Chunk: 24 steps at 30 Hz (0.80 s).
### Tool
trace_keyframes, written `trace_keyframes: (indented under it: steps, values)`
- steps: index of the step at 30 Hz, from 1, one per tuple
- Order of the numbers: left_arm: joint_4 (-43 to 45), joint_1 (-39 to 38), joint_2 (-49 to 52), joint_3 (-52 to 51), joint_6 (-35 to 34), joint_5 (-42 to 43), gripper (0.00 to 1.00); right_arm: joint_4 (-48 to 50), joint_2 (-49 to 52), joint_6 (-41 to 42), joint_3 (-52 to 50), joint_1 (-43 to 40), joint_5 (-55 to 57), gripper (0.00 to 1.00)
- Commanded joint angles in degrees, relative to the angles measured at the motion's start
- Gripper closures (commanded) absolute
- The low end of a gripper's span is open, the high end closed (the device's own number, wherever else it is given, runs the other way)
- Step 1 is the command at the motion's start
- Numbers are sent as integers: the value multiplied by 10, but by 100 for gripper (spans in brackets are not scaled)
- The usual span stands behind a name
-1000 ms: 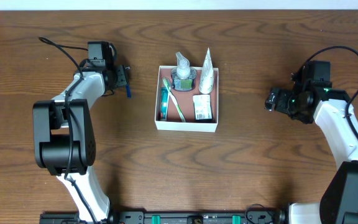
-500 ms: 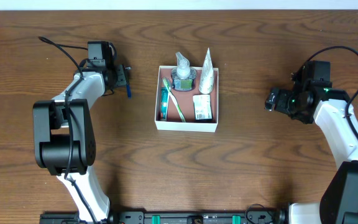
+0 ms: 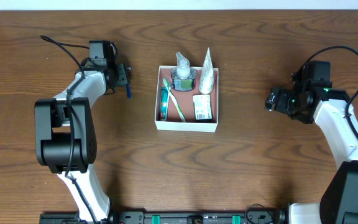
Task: Pack container
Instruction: 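Lower the left gripper over the blue razor handle to grasp, then close the left gripper on the blue razor handle and lift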
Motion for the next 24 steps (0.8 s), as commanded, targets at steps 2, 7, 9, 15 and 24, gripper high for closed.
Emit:
trace_keyframes:
  steps: [2, 7, 9, 15, 24]
  values:
    - [-12, -3, -32, 21, 11, -4, 38, 0, 3, -8, -2, -1, 2, 1]
    - [-25, -9, -50, 21, 10, 0, 38, 0, 3, -8, -2, -1, 2, 1]
    - [-35, -14, -50, 21, 11, 0, 38, 0, 3, -8, -2, -1, 2, 1]
    - [-69, -30, -45, 21, 11, -1, 38, 0, 3, -8, -2, -1, 2, 1]
    - [-125, -31, -44, 21, 11, -12, 39, 0, 3, -8, -2, -1, 2, 1]
